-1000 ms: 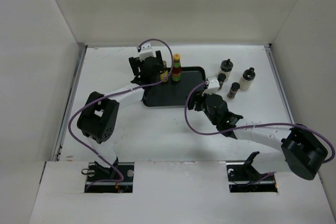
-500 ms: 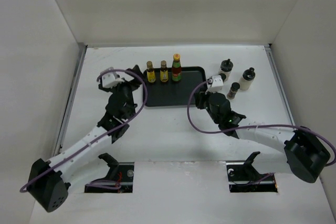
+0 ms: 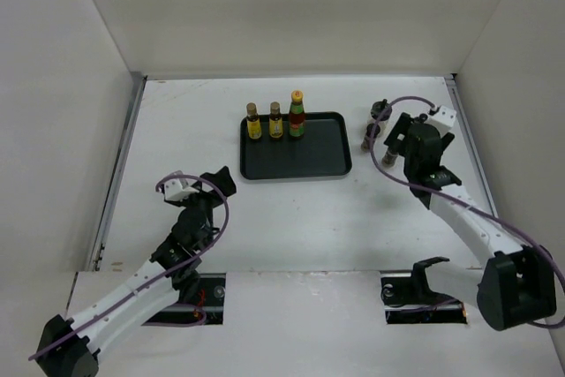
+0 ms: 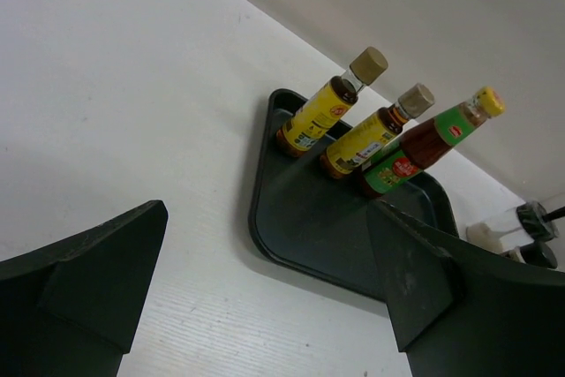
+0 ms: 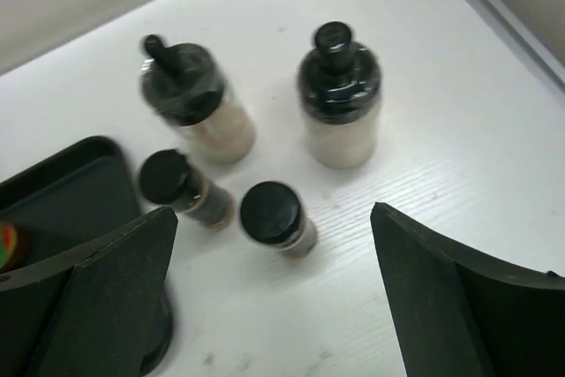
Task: Organize the condiment bottles
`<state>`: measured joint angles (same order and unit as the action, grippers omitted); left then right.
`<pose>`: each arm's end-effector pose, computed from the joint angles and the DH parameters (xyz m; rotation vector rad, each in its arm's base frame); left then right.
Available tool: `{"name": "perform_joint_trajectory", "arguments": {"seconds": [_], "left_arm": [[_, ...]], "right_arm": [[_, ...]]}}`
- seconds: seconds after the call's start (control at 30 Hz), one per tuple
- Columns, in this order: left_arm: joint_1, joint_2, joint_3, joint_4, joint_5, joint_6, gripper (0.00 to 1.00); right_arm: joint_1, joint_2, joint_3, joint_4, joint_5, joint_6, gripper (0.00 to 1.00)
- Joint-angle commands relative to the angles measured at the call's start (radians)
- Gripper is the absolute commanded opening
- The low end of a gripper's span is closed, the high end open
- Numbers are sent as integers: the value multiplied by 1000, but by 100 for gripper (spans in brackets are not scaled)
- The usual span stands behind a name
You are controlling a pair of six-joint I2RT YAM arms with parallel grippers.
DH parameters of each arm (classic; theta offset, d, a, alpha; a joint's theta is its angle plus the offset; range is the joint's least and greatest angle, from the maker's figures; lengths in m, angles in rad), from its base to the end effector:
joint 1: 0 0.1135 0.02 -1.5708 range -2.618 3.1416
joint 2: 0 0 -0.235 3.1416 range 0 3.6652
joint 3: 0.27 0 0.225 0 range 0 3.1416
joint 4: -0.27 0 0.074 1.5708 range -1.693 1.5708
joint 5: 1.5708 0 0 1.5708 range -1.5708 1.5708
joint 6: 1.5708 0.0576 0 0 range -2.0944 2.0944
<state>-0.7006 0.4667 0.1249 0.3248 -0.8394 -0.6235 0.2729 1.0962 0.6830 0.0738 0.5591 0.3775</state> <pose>0.1400 -0.0620 0.2012 -0.5837 1.4835 -0.3685 0.2501 0.0383 0.2495 0.4644 1.7988 -0.0837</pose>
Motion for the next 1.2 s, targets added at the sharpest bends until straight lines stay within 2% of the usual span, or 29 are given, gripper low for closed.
{"name": "perform_joint_trajectory", "arguments": {"seconds": [0.0, 0.13, 0.33, 0.5, 0.57, 0.6, 0.77, 0.87, 1.0, 1.17], "left_arm": [[28, 21, -10, 19, 52, -35, 100], [57, 69, -8, 59, 109, -28, 100], [80, 87, -16, 82, 142, -30, 100], [94, 112, -19, 95, 157, -30, 100], [97, 107, -21, 100, 152, -30, 100], [102, 104, -25, 103, 151, -28, 100], [118, 75, -33, 100, 140, -28, 100], [149, 79, -47, 100, 91, -41, 100], [160, 84, -50, 91, 83, -48, 100], [168, 69, -54, 80, 80, -48, 100]], "right_arm": [[-68, 75, 84, -88, -105, 6, 98], [-116, 175, 119, -66, -232, 18, 93], [-114, 280, 144, -40, -275, 20, 82], [-114, 317, 156, -19, -242, 24, 54], [-114, 306, 147, -22, -199, 24, 37], [-108, 288, 135, -19, -179, 26, 34], [85, 93, 49, -46, -45, 21, 33], [218, 65, 65, -60, -51, 53, 33], [434, 183, 189, 16, -68, 60, 34], [617, 477, 456, 70, -73, -5, 34]]}}
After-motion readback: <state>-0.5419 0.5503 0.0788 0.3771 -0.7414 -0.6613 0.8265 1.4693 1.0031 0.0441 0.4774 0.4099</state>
